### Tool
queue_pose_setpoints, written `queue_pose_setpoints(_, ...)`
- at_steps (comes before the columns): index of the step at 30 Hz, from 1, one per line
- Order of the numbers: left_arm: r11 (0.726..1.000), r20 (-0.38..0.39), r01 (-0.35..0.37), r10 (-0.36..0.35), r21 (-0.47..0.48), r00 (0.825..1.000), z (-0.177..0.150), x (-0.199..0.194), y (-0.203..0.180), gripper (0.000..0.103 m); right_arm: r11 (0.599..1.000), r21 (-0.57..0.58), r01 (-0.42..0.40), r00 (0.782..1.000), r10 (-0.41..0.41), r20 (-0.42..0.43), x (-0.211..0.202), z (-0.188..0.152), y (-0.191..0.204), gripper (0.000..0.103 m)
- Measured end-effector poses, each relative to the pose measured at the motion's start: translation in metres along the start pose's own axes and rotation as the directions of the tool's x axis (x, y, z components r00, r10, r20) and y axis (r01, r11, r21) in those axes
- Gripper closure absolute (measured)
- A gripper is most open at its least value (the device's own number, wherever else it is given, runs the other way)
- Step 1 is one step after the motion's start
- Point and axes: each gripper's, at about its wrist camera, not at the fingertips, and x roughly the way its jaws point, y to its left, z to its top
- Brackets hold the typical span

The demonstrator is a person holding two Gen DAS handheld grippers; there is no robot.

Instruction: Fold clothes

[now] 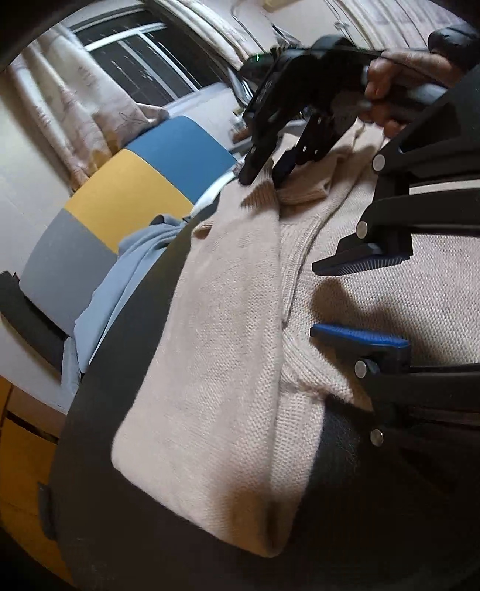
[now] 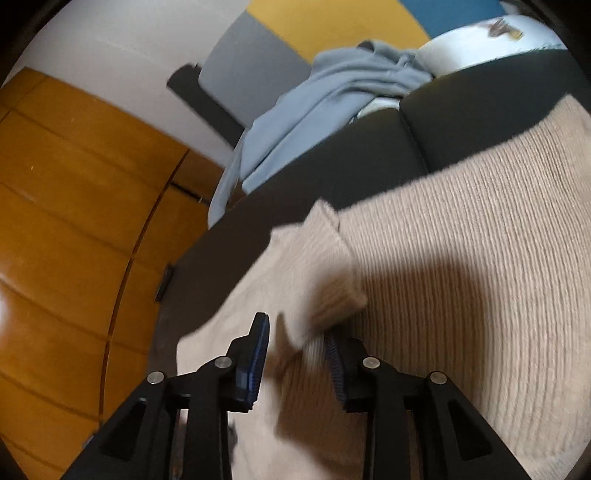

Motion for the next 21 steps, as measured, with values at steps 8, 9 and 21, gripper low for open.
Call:
queue_pose_setpoints(8, 1.0, -0.008, -0.031, 0.031, -0.001, 0.999, 0.011, 0.0, -0.002, 0.078, 0.986, -0.153, 0.073, 0.997, -0.074, -0.003, 0.009, 0.014, 0.036, 0.096)
queue_pose_setpoints(9, 0.999, -0.008, -0.037, 0.037, -0.004, 0.999, 0.014, 0.001, -0.002, 0.078, 0.982, -0.18, 0.065, 0.998, -0.065, 0.008, 0.001, 0.018, 0.045, 0.096)
queue_pose_setpoints(21, 0.989, 0.015, -0.139, 0.139, 0.052, 0.99, 0.021, -0.001, -0.012, 0.076, 0.968, -0.235, 0.089, 0.969, -0.029, 0.247, -0.128, 0.052, 0.042, 0.096)
